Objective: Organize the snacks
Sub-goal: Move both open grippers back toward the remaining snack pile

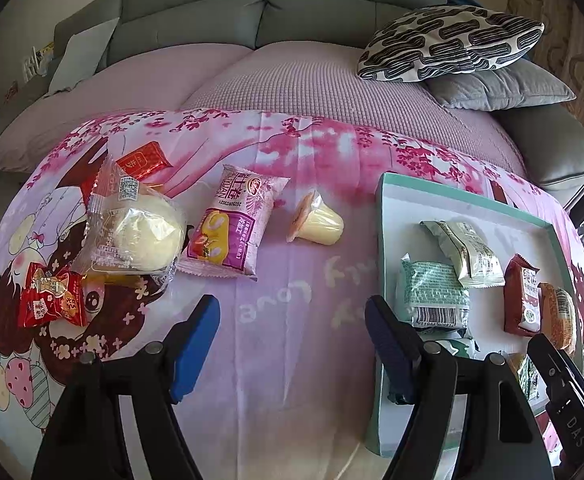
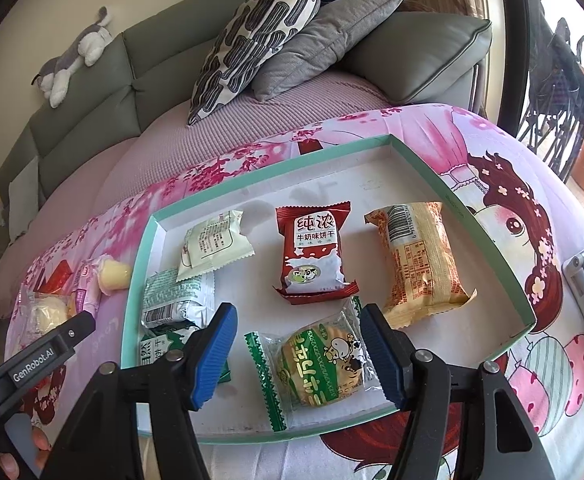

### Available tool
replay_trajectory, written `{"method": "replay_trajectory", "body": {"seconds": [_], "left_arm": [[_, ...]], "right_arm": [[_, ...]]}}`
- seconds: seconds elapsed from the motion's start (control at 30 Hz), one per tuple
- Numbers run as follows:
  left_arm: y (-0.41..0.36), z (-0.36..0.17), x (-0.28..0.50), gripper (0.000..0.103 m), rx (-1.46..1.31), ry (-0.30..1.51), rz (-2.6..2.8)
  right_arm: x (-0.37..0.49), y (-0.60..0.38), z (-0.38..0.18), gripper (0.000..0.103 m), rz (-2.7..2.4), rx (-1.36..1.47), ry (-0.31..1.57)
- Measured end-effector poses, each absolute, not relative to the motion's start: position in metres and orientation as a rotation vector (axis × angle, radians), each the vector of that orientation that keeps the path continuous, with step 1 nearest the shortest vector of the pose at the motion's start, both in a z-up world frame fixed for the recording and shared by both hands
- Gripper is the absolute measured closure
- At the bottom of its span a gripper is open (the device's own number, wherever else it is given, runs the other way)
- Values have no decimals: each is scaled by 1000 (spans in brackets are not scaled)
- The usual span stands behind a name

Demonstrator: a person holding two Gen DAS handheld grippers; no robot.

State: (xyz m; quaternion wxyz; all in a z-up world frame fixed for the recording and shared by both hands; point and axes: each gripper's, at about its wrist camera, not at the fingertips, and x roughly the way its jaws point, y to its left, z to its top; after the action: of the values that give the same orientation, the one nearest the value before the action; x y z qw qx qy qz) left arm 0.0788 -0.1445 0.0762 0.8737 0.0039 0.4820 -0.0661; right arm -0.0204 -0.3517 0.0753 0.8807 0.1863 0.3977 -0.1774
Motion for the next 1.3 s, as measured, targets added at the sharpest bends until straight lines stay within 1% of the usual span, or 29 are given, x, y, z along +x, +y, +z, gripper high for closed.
{"method": "replay_trajectory", "body": {"seconds": [0.03,0.07,0.1,0.17,0.2,0.23,0.27,0.43,0.8,1.03,1.3], "left_arm": [[-144,76,79,21,4,1008,-140],[-144,76,79,17,0,1006,-141],[-143,76,79,15,-5,1003,-140],[-142,75,80,13,-18,1003,-136],[-142,75,80,12,-22,1006,-140],[-142,74,80,8,-22,1008,-142],[-142,74,80,7,-23,1006,-141],[-140,75,80,7,-53,1007,-148],[-129,78,78,7,0,1012,-117],[-97,93,77,7,3,973,-50],[-37,98,80,7,-34,956,101]], "right_arm": [[-20,-352,75,22,-372,388,827],[-21,-353,75,13,-374,387,825],[-21,-353,74,8,-377,387,824],[-21,-354,74,0,-385,389,823],[-21,-355,73,0,-386,390,823],[-21,-355,73,0,-385,391,823],[-21,-355,73,0,-384,393,824],[-22,-355,73,0,-384,394,811],[-17,-344,75,0,-354,345,808],[-7,-316,81,0,-289,305,799],[9,-266,80,0,-174,239,813]]}}
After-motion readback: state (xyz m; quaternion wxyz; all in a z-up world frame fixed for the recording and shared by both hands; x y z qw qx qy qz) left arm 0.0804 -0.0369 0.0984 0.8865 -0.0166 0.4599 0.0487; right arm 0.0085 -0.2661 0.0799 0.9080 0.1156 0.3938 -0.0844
